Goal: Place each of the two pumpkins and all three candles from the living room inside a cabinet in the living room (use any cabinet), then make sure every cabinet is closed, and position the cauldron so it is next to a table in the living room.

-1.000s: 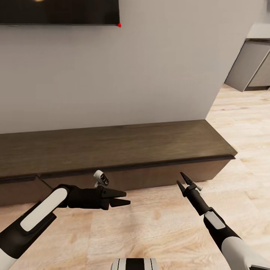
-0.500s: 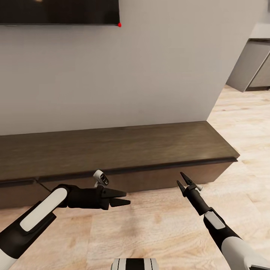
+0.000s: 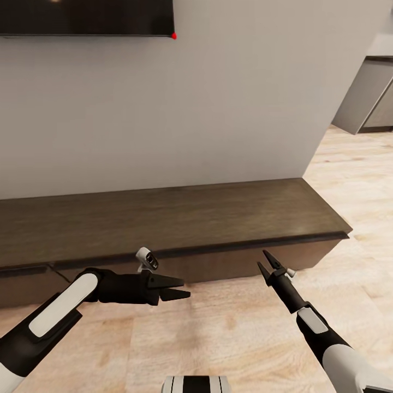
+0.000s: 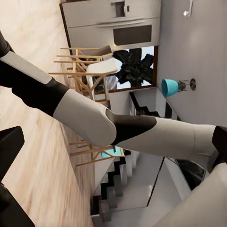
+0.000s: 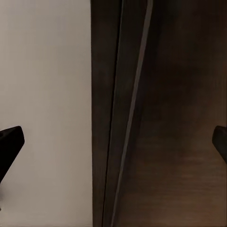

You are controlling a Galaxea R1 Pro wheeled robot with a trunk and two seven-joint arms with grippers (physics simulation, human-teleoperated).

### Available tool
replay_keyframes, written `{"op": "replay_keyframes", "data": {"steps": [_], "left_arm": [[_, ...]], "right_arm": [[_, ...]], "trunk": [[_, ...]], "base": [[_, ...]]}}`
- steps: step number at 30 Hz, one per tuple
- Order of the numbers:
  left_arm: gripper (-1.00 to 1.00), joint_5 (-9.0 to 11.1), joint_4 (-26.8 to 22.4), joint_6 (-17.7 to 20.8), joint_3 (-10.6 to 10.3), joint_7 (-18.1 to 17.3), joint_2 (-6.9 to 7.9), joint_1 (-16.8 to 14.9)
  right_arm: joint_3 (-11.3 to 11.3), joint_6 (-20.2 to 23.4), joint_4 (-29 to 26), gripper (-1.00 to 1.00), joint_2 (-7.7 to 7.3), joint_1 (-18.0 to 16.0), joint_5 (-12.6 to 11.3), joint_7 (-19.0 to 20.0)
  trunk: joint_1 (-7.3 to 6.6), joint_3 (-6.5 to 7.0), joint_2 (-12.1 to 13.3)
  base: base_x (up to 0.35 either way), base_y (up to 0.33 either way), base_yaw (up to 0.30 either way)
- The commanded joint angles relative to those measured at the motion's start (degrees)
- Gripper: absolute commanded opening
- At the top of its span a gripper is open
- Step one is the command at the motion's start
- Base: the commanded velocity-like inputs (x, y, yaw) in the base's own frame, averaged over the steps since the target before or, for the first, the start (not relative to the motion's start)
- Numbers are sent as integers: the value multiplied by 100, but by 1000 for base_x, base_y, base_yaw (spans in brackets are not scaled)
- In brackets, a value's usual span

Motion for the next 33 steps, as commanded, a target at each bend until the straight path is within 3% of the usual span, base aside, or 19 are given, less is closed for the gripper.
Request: {"op": "replay_keyframes", "data": {"steps": [1,33], "left_arm": [[100,-28,3,-1,-10,-49,3,-6],[100,-36,-6,-4,-5,-34,8,-6]], "right_arm": [[-4,52,3,100,0,-3,-37,13],[91,30,-29,100,-1,-3,-34,18]], "trunk": [[0,-4,-2],[0,-4,-2]], "base": [[71,7,0],[42,1,0]]}}
